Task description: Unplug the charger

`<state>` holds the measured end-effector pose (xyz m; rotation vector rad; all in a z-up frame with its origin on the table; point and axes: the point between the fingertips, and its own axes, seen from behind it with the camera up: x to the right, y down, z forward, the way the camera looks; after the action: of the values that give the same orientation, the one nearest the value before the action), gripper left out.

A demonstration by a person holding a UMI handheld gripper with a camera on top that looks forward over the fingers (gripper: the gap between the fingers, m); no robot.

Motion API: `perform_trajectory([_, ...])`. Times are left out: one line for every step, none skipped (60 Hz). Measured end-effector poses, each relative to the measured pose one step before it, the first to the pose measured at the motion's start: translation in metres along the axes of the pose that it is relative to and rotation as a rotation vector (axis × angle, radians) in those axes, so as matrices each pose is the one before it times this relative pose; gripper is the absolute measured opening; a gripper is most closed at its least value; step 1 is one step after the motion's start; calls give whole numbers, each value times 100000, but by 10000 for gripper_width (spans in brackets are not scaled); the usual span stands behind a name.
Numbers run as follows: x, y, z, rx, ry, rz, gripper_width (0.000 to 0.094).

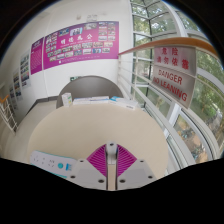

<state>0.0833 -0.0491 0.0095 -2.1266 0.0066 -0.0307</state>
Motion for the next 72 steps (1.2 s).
perform_trajectory([304,732,196,-1957,-428,143,95])
perform_trajectory([-1315,-1297,-2089,-1985,-135,228,101])
perform_trajectory([35,550,333,-1257,-612,21,105])
perform_trajectory([24,506,289,-1089,-457,-61,112])
perform_trajectory([48,526,291,-962,-392,-41,117])
perform_trajectory([39,417,247,-865,-292,-103,123])
perform_trajectory([106,372,141,-1100,-327,-173,130])
perform_trajectory([-22,184,185,588,-556,-125,137])
perform_trajectory([-153,-361,-137,728,-768,66,147])
perform_trajectory([-12,50,47,187,-292,-28,156])
perform_trajectory([-55,-16,-29,-182,-214,-139,178])
perform_trajectory([-27,53,38,-319,-84,-216,214])
perform_trajectory([-23,-37,-58,-323,-105,-169,255])
perform_trajectory([387,-645,-414,-155,-395,-100,296])
perform_trajectory([12,373,652,244,-117,-68,335])
perform_trajectory([15,3,14,-19,90,-83,369])
perform_trajectory([18,-32,44,-72,92,-156,397])
perform_trajectory([9,-23,33,-95,77,-196,424])
perform_trajectory([14,1,19,-167,91,-261,452])
perform_trajectory([25,9,21,-149,132,-268,483])
perform_trajectory([459,-481,-343,-383,-238,-301,519])
perform_trajectory([-36,-88,-39,113,68,-292,554])
perform_trajectory([-49,-103,-66,292,67,-316,581])
perform_trajectory([-44,-154,-100,390,182,-385,606])
perform_trajectory([-40,-159,-167,452,154,-468,631])
perform_trajectory([-40,-169,-173,430,166,-505,653])
perform_trajectory([-29,-155,-229,365,192,-455,670])
perform_trajectory([-57,-166,-265,290,178,-465,690])
perform_trajectory([287,-349,-544,-34,-51,-378,709])
perform_trajectory([-23,-171,-389,335,241,-398,730])
perform_trajectory([-48,-240,-401,459,196,-374,752])
perform_trajectory([-69,-231,-458,452,139,-311,781])
perform_trajectory([-101,-206,-495,342,157,-276,813])
perform_trajectory([-104,-167,-553,179,127,-208,845])
perform_trajectory([-196,-163,-622,138,0,-142,872])
perform_trajectory([-295,-132,-545,257,78,-121,861])
perform_trajectory([-124,-156,-728,370,-27,-45,848])
perform_trajectory([-202,-151,-684,315,104,-111,848])
perform_trajectory([-202,-143,-718,242,97,-182,849])
perform_trajectory([-233,-125,-724,208,127,-207,851])
perform_trajectory([-224,-154,-769,227,153,-180,856])
perform_trajectory([-244,-149,-774,252,195,-214,857])
perform_trajectory([-214,-88,-779,160,269,-267,857])
perform_trajectory([-211,-47,-838,-47,314,-286,856])
perform_trajectory([-445,-14,-916,-135,208,-226,856])
perform_trajectory([-88,-175,-979,-145,138,-137,858])
perform_trajectory([-243,-83,-910,82,230,-147,859])
perform_trajectory([-230,-62,-873,-10,304,-140,858])
perform_trajectory([-225,20,-935,-241,385,-87,856])
perform_trajectory([-209,56,-957,-393,468,-83,855])
perform_trajectory([-199,67,-942,-406,461,-74,857])
perform_trajectory([-215,80,-916,-404,431,-114,856])
perform_trajectory([-318,167,-993,-326,399,-139,857])
perform_trajectory([-279,110,-920,-353,295,1,855])
perform_trajectory([-244,60,-915,-242,312,34,858])
perform_trajectory([-207,40,-899,-89,274,92,859])
perform_trajectory([-228,91,-890,-214,284,34,856])
perform_trajectory([-197,146,-857,-428,334,-30,856])
perform_trajectory([-171,168,-823,-479,312,-108,855])
perform_trajectory([-176,96,-814,-299,257,-81,855])
perform_trajectory([-184,64,-774,-128,261,65,855])
perform_trajectory([-157,89,-704,-263,281,173,855])
perform_trajectory([-145,119,-682,-381,295,150,855])
perform_trajectory([-40,180,-487,-230,194,-29,855])
perform_trajectory([-217,104,-942,-228,206,65,855])
perform_trajectory([-141,63,-650,-157,220,-55,855])
perform_trajectory([9,59,-516,-197,201,-112,853])
perform_trajectory([-100,67,-529,-302,109,-174,855])
perform_trajectory([-135,41,-511,-212,-60,-138,855])
perform_trajectory([-115,7,-468,-82,-195,-51,855])
perform_trajectory([-93,148,-411,198,-264,-8,855])
perform_trajectory([-113,-85,-395,261,-155,16,852])
